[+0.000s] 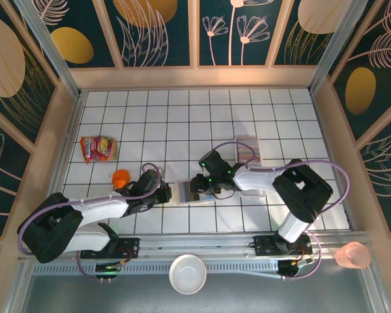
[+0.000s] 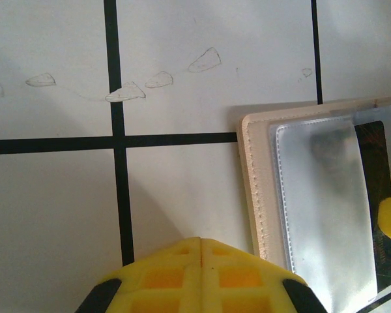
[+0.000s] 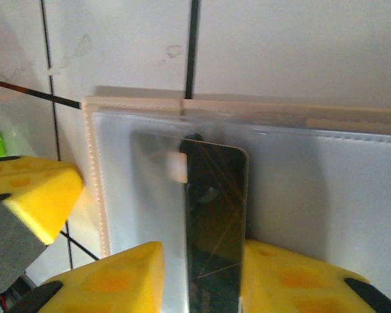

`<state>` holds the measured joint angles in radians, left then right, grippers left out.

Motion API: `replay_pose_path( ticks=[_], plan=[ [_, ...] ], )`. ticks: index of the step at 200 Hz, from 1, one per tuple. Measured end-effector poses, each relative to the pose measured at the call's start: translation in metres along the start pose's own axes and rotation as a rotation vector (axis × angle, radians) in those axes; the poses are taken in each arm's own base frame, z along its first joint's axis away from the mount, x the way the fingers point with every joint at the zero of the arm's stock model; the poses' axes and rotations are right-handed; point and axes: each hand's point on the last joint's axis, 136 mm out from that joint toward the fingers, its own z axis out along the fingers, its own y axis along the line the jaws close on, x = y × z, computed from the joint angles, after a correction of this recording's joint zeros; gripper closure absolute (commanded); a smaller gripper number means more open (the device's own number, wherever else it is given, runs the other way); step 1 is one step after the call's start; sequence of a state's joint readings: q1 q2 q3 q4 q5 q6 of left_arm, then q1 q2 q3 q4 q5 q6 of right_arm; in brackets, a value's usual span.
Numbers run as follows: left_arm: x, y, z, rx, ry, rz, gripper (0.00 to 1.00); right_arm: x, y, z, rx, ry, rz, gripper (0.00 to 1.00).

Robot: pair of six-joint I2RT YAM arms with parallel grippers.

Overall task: Put the credit cards into the card holder
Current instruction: Insert the credit card into the card slot.

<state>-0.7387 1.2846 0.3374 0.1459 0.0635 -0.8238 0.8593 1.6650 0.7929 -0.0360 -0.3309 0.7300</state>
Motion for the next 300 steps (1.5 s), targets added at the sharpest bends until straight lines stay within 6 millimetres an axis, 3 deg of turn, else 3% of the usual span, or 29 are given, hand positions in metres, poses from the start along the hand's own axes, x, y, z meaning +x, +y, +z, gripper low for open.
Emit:
replay_pose_path(
  ticks=[28,59,95,120,141,168,225,300],
  plan=[
    [0.000,-0.001,0.000,0.003,0.001,0.000,1.00,-0.002,0.002,-0.002,0.018,-0.015,-0.014,0.51],
    [-0.003,-0.006,-0.006,0.024,-0.011,0.001,0.95,-0.005,-0.002,-0.011,0.063,-0.046,-0.026,0.53],
    [-0.008,-0.018,-0.014,0.079,-0.029,-0.016,0.86,-0.011,-0.001,-0.022,0.091,-0.086,-0.047,0.79],
    [-0.007,-0.026,-0.013,0.116,-0.017,-0.025,0.85,-0.012,-0.004,-0.023,0.110,-0.092,-0.051,1.00],
    [-0.003,-0.028,-0.009,0.130,0.007,-0.033,0.80,-0.012,-0.007,-0.023,0.124,-0.094,-0.056,1.00],
    [0.003,-0.029,-0.003,0.131,0.032,-0.030,0.79,-0.014,-0.011,-0.022,0.142,-0.104,-0.052,0.92],
    [0.004,-0.039,0.007,0.139,0.057,-0.017,0.80,-0.010,-0.017,-0.014,0.156,-0.083,-0.049,0.90],
    [0.007,-0.035,0.015,0.117,0.074,-0.018,0.86,-0.001,-0.015,-0.003,0.141,-0.056,-0.053,0.89]
  ],
)
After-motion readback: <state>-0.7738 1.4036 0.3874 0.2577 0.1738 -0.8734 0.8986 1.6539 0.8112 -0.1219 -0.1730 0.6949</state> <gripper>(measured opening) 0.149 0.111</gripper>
